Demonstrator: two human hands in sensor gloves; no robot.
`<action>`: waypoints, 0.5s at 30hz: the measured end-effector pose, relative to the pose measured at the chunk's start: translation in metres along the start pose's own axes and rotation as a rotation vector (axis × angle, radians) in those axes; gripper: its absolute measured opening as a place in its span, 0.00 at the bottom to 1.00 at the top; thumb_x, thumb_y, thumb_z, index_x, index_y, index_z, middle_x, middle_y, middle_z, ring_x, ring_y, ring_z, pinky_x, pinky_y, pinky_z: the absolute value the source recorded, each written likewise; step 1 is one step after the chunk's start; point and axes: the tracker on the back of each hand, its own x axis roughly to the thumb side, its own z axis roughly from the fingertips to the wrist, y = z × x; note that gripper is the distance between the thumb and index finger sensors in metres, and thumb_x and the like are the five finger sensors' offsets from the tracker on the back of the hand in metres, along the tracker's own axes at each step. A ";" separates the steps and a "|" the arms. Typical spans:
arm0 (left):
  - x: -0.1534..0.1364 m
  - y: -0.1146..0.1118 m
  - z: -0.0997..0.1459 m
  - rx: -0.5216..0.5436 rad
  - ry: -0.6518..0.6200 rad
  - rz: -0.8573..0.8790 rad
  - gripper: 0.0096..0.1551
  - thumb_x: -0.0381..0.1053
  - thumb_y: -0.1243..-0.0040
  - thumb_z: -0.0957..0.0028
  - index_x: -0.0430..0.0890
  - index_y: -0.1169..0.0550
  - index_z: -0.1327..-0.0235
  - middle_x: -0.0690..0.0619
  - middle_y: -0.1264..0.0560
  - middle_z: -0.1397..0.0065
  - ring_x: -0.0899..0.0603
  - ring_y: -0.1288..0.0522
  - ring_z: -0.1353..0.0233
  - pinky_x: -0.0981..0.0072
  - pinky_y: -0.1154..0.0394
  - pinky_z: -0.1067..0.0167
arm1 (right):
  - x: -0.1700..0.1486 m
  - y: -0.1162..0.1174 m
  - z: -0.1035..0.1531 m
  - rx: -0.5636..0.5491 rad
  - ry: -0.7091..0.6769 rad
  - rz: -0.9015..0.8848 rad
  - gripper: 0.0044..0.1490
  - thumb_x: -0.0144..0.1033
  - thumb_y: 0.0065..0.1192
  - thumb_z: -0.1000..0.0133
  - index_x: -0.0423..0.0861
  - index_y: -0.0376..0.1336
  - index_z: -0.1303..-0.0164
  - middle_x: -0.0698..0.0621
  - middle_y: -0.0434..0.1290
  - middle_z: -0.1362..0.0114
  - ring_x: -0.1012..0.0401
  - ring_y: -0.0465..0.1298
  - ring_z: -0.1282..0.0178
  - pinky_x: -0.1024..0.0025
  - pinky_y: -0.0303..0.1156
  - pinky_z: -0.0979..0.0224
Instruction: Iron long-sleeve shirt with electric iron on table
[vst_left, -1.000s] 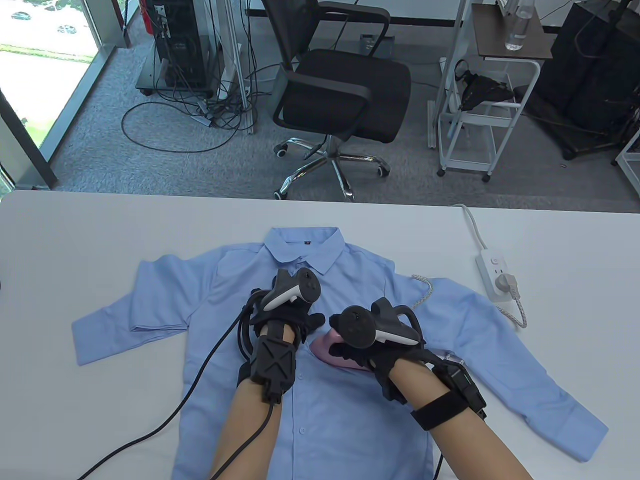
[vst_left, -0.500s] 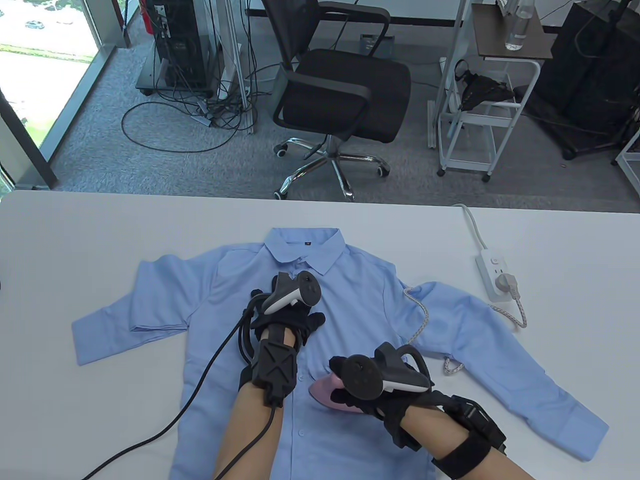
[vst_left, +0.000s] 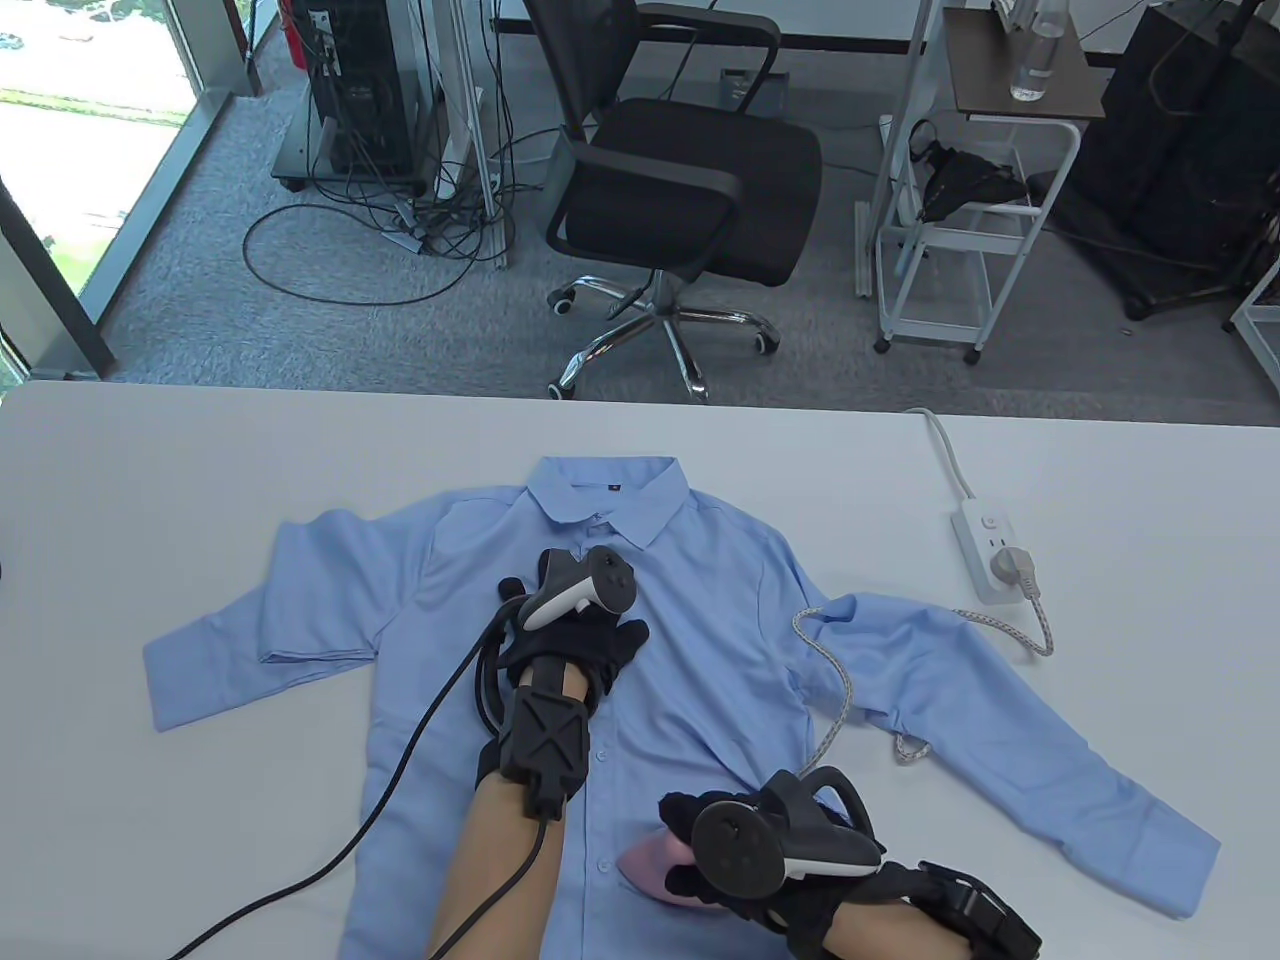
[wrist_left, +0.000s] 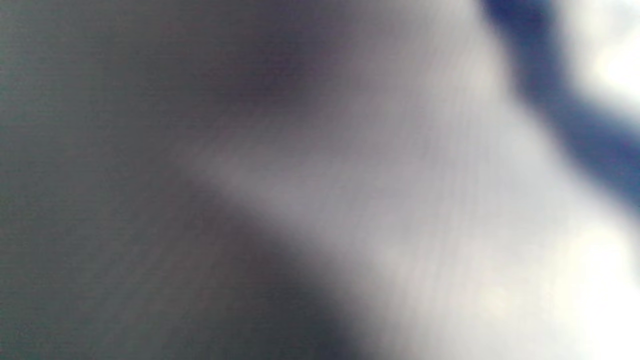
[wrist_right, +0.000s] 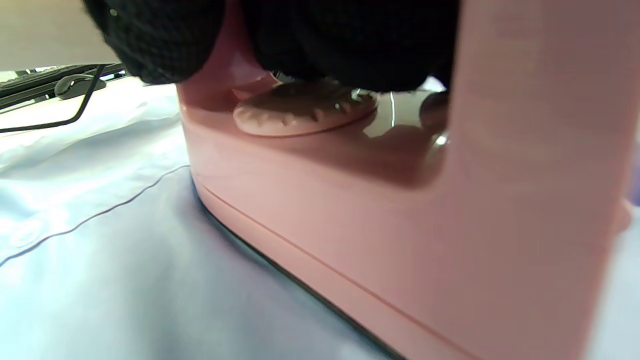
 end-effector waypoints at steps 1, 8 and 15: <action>0.000 0.000 0.000 -0.001 0.000 0.001 0.47 0.72 0.74 0.52 0.64 0.77 0.31 0.60 0.85 0.25 0.31 0.86 0.26 0.19 0.78 0.38 | 0.002 0.001 0.003 -0.001 -0.004 0.000 0.43 0.56 0.60 0.45 0.45 0.56 0.25 0.52 0.76 0.50 0.59 0.79 0.66 0.49 0.76 0.38; 0.000 0.000 -0.001 -0.004 -0.002 0.005 0.47 0.72 0.74 0.52 0.63 0.77 0.31 0.59 0.85 0.25 0.31 0.86 0.26 0.19 0.78 0.38 | 0.014 0.008 0.021 -0.003 -0.019 0.001 0.43 0.56 0.60 0.45 0.44 0.56 0.25 0.52 0.76 0.51 0.59 0.79 0.66 0.49 0.77 0.39; 0.000 0.000 -0.001 -0.004 -0.002 0.005 0.47 0.72 0.74 0.52 0.64 0.77 0.31 0.59 0.85 0.25 0.31 0.86 0.26 0.19 0.78 0.38 | 0.028 0.015 0.040 0.005 -0.042 -0.002 0.43 0.56 0.60 0.45 0.44 0.56 0.25 0.52 0.76 0.51 0.59 0.79 0.67 0.50 0.77 0.39</action>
